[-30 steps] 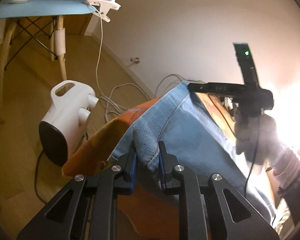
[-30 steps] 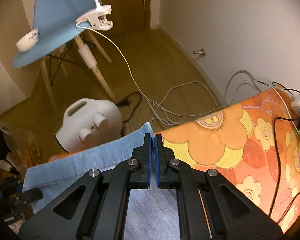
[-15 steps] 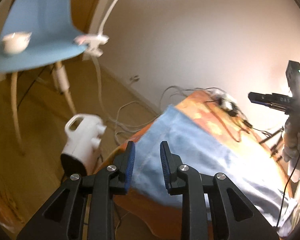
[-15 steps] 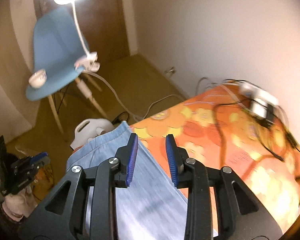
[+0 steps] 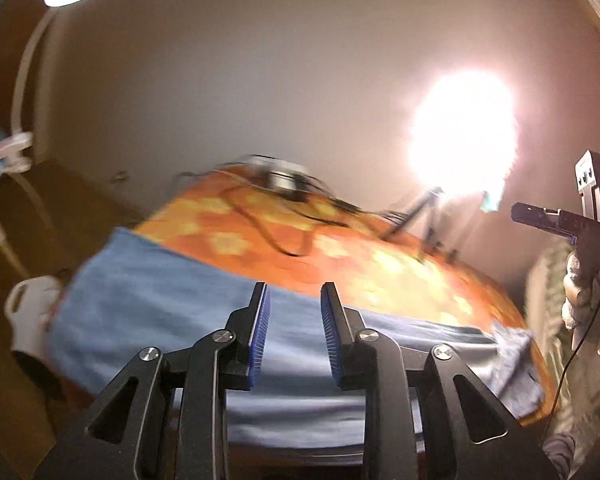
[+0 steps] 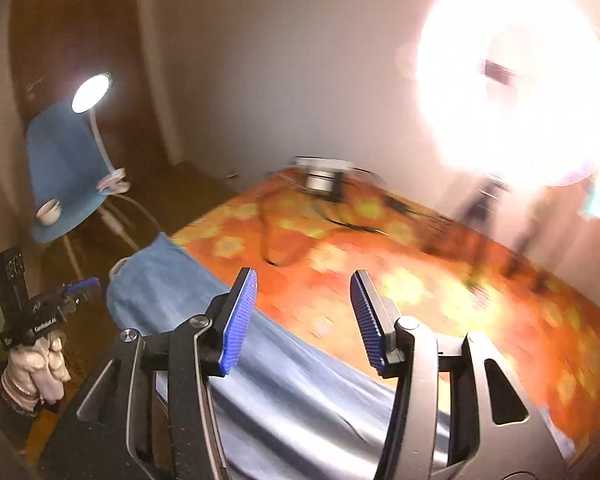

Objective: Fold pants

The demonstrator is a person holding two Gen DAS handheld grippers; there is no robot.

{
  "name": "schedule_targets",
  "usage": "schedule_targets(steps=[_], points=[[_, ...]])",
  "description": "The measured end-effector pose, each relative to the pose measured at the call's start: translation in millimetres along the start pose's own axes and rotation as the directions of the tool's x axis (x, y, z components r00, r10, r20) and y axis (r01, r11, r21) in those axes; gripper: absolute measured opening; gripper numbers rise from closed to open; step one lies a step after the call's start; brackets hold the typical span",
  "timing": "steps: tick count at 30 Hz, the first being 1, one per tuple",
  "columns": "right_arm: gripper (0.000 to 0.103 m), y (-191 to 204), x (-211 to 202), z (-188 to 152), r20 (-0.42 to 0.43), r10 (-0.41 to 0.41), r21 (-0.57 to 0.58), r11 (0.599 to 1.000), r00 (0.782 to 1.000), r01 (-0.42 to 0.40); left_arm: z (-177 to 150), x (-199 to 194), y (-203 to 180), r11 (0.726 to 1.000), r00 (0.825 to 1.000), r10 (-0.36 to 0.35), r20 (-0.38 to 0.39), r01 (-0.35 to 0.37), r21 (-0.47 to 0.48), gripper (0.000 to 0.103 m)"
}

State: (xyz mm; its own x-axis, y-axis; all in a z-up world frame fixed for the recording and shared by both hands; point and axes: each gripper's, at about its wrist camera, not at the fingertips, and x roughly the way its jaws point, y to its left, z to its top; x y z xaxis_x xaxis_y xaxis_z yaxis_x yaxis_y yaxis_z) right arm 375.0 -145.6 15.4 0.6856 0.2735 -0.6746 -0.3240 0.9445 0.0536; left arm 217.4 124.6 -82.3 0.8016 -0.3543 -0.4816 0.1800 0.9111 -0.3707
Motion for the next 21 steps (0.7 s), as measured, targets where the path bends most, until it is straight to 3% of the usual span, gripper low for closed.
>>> schedule_targets(steps=[4,8,10,13,18,21], points=[[0.051,-60,-59,-42,0.005,-0.101,0.095,0.99,0.995,0.1,-3,22,-43,0.995,0.994,-0.099,-0.049,0.1,0.028,0.032],[0.052,-111,-103,-89,-0.009,-0.179,0.201,0.964,0.984,0.177,-10,49,-91,0.978,0.975,-0.189,-0.12,0.197,0.061,0.032],[0.052,-135,-123,-113,-0.018,-0.215,0.255,0.943,0.976,0.212,-13,64,-114,0.968,0.962,-0.227,-0.155,0.241,0.078,0.041],[0.053,-164,-148,-147,-0.034,-0.277,0.317,0.908,0.96,0.273,-21,81,-154,0.944,0.933,-0.289,-0.214,0.315,0.096,0.045],[0.056,-215,-182,-206,-0.061,-0.349,0.463,0.82,0.935,0.336,-36,113,-222,0.897,0.868,-0.375,-0.326,0.428,0.107,0.047],[0.057,-243,-193,-237,-0.084,-0.38,0.546,0.756,0.921,0.361,-48,140,-260,0.872,0.815,-0.423,-0.397,0.484,0.065,0.049]])
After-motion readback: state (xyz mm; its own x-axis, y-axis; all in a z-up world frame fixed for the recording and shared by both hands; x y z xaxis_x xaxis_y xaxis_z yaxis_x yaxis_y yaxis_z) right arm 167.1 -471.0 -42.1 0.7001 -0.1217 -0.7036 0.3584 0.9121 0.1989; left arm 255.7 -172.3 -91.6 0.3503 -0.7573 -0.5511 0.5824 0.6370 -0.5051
